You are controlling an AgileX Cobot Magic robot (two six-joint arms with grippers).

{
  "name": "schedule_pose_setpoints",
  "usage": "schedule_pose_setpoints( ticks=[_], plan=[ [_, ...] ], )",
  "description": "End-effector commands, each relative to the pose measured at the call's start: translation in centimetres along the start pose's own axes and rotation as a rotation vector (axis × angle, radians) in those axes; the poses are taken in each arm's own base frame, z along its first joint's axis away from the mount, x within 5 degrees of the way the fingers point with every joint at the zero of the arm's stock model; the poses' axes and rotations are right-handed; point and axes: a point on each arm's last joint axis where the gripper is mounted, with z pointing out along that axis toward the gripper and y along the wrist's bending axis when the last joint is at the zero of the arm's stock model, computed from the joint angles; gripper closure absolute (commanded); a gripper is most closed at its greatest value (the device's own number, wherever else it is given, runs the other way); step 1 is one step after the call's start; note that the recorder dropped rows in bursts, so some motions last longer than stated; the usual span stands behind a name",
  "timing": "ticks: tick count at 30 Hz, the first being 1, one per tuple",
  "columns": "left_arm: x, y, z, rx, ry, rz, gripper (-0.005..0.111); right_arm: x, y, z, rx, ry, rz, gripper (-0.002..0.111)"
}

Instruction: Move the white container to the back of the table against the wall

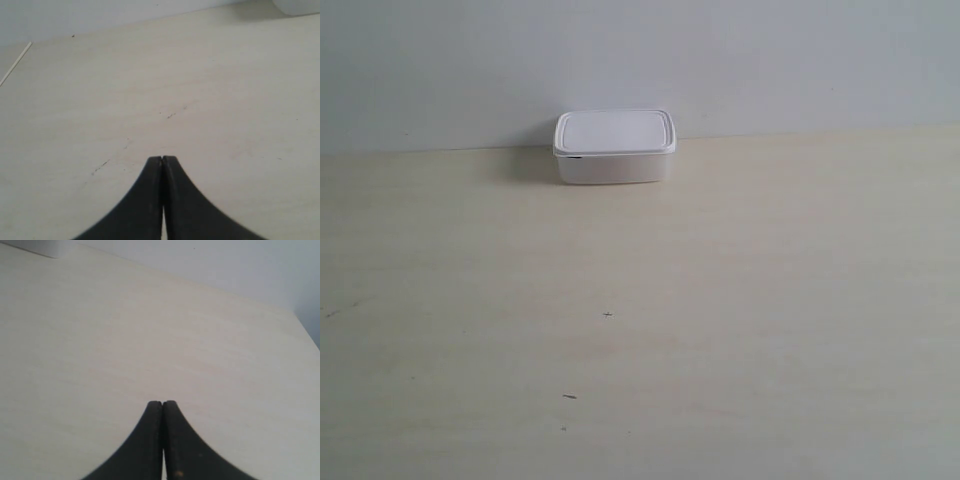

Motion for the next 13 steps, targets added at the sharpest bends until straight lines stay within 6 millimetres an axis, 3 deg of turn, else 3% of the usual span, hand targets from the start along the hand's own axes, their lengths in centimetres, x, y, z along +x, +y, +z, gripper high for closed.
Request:
schedule_pose_setpoints(
  ticks=[1,13],
  plan=[
    [-0.04,0.01,-0.03,-0.001,-0.003,0.000,0.107,0.15,0.02,-0.02,0.005,0.002,-0.003,0.108],
    [-0.12,0.02,-0.16,-0.004,-0.021,0.001,0.107,0.15,0.02,-0.02,0.005,0.002,-0.003,0.108]
  ],
)
